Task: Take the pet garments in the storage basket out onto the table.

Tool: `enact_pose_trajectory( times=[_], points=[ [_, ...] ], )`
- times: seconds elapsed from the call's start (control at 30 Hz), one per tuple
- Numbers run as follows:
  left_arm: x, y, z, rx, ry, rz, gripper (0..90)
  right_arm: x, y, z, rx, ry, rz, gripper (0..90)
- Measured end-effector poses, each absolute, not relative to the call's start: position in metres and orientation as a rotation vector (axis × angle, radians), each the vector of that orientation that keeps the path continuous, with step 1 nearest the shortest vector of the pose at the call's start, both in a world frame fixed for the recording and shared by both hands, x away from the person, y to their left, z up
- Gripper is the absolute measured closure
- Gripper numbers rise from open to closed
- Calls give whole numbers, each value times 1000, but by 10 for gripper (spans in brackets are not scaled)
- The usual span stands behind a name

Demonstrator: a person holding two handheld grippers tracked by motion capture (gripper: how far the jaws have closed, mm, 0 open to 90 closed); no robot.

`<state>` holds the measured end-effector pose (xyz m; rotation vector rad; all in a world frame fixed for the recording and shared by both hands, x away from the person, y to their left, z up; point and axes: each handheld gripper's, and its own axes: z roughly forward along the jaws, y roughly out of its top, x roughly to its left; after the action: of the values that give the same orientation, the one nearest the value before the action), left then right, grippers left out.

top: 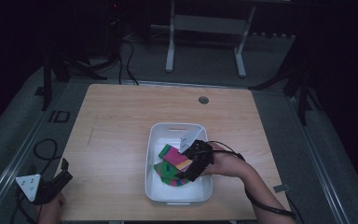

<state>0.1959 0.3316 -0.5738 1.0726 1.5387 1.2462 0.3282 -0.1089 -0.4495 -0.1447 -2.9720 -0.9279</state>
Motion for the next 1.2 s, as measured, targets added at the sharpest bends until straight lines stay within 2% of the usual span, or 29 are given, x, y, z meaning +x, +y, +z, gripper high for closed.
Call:
enact_pose_trajectory(
  times=[0.43,0.87,0.9,0.93,1.0,1.1,1.2],
  points=[
    [196,331,-574,1077,1535,1249,19,344,-68,-495,-167,-3062,-681,137],
    [196,331,-574,1076,1533,1250,18,341,-48,-528,-138,-3178,-364,144],
    [196,331,-574,1076,1533,1251,19,341,-48,-527,-133,-3177,-359,185],
    [196,331,-574,1076,1532,1251,19,340,-48,-526,-119,-3175,-367,277],
    [196,331,-574,1077,1532,1252,19,339,-50,-522,-104,-3188,-399,528],
    [196,331,-574,1076,1533,1253,18,335,-49,-520,-57,-3236,-387,615],
    [196,331,-574,1075,1534,1253,19,336,-51,-515,-57,-3241,-399,645]
  ],
)
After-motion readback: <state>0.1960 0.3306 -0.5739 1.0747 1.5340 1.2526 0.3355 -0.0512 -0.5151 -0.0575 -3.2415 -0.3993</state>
